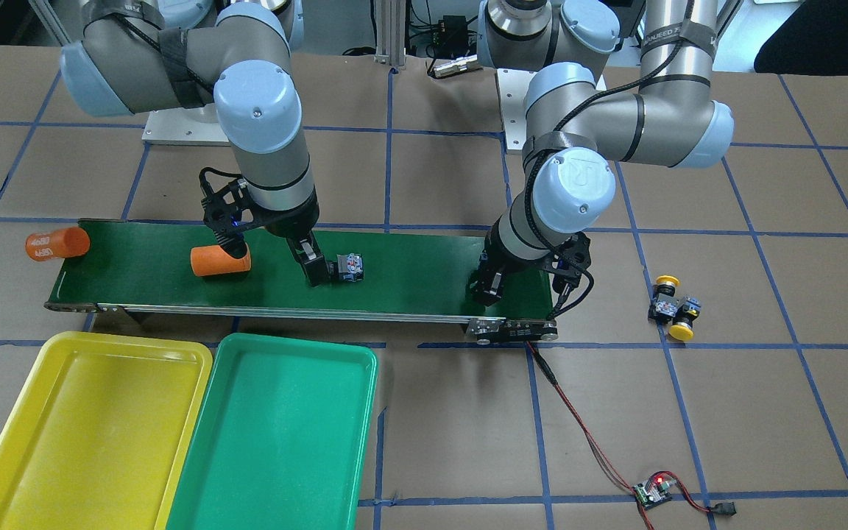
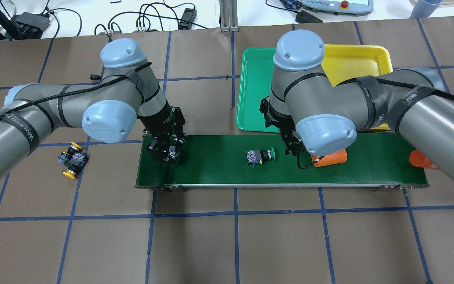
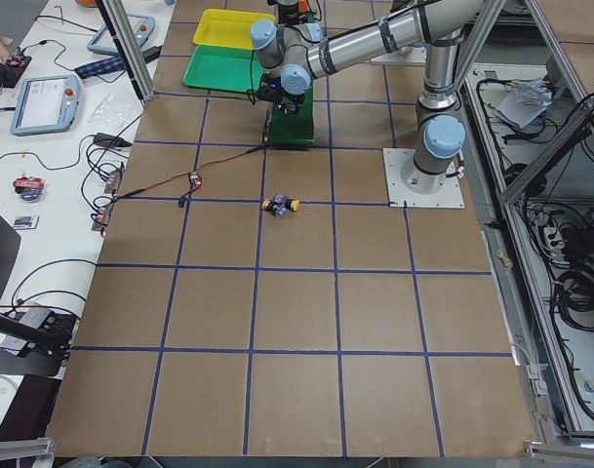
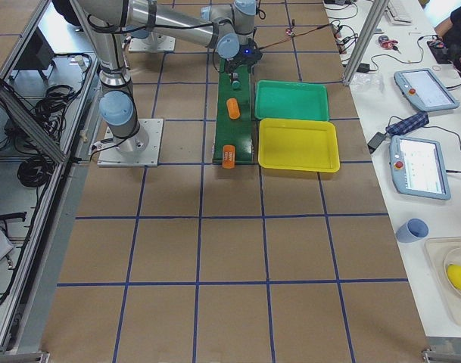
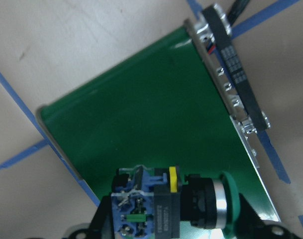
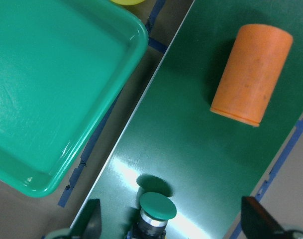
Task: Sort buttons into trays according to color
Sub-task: 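Grasp conveyor green button with right gripper while left gripper places its button, then carry green button to teal tray with right gripper while left grasps yellow button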
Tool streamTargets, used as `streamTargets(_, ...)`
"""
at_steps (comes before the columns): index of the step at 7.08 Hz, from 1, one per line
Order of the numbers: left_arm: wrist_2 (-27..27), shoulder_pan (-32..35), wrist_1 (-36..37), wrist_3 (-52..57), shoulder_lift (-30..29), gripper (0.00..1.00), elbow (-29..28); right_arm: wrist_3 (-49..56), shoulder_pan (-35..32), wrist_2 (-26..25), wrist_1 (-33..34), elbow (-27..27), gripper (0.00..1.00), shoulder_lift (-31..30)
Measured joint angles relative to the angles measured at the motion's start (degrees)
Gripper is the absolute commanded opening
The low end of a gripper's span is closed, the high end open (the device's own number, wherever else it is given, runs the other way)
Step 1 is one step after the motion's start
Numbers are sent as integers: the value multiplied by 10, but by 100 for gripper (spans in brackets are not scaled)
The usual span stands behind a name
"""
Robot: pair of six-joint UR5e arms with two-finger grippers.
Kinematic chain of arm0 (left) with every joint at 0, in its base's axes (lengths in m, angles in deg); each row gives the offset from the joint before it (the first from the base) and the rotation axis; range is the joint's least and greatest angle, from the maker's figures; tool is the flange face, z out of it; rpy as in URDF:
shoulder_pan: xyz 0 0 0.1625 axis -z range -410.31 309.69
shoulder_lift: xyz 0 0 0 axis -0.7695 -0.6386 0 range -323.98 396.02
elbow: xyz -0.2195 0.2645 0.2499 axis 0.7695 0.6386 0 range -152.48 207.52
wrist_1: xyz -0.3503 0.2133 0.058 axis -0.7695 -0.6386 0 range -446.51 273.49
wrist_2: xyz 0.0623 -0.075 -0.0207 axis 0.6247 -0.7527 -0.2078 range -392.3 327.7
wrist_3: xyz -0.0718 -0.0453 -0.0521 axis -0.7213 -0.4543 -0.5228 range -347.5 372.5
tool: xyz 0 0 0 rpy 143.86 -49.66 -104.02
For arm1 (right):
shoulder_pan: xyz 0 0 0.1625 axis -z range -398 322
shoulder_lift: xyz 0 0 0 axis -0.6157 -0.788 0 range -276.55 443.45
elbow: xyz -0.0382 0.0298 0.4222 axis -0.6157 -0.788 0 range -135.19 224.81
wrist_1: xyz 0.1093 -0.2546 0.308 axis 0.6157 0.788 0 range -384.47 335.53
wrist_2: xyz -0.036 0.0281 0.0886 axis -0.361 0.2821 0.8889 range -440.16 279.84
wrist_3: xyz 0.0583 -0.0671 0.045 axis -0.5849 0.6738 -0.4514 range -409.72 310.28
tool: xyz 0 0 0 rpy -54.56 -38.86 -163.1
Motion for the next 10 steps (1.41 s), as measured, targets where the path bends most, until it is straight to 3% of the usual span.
streamTargets(1, 2, 8, 28, -39, -1, 85, 12, -2, -2, 0, 5, 0, 100, 12)
streamTargets(2, 6, 12, 40, -54, 2, 100, 18, -4, -3, 1, 7, 0, 100, 20)
streamTargets(6, 13, 6, 40, 3, 28, 100, 11, -14, -9, 9, 14, 11, 98, 41)
streamTargets(7, 40, -17, 25, 81, 36, 100, 7, -14, -9, 11, 26, 22, 69, 42)
streamTargets(8, 71, -58, 8, 192, 46, 100, 3, -15, -9, 11, 33, 29, 27, 42)
streamTargets(9, 88, -105, 0, 313, 54, 100, 0, -13, -7, 11, 35, 31, 0, 41)
streamTargets(10, 94, -162, 0, 432, 55, 100, -4, -9, -3, 10, 37, 31, 0, 40)
